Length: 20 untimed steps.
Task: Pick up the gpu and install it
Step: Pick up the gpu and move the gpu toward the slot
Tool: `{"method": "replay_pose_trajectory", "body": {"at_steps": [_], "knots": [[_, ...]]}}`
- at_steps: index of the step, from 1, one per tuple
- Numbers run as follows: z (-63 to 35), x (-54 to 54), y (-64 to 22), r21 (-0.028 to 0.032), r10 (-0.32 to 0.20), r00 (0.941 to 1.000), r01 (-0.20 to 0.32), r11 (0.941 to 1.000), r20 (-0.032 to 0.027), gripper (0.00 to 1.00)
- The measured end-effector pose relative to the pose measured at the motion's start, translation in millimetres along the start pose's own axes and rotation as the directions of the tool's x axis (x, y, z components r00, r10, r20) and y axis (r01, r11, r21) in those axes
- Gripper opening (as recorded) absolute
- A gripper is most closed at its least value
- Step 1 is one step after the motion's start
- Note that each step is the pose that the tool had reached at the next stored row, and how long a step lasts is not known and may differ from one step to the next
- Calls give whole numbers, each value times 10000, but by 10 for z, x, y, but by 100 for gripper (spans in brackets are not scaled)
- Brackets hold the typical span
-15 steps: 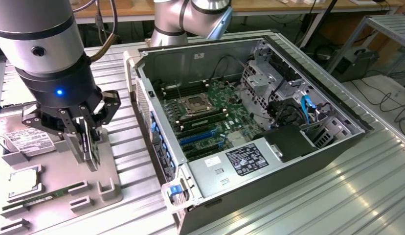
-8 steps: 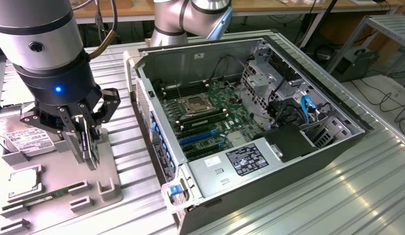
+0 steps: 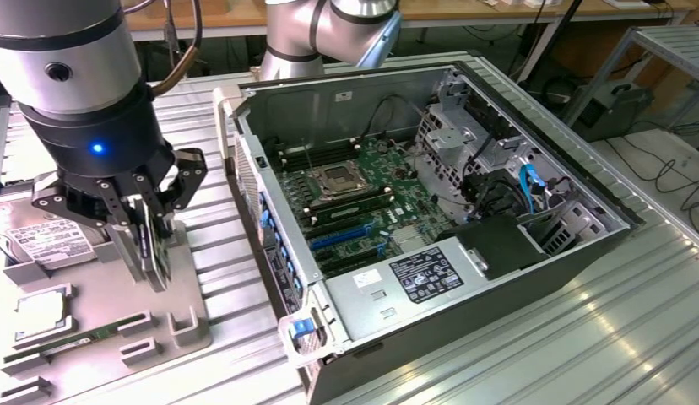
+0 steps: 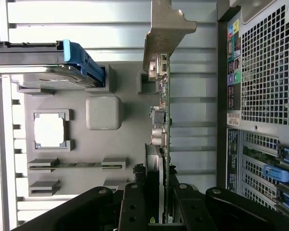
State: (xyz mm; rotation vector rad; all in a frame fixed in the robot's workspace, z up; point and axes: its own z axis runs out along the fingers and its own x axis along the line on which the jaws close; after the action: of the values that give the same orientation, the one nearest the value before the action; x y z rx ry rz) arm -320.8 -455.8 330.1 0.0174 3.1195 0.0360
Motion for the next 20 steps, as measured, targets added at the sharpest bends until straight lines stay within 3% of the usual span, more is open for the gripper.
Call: {"method": "replay_pose_trajectory", "body": {"at_steps": [14,20], "knots": [[-125,-3,3,147,-3,10000,3,9999,-1,27],[-253,-5,6,231,-5,10000,5,9997,0,27]]}}
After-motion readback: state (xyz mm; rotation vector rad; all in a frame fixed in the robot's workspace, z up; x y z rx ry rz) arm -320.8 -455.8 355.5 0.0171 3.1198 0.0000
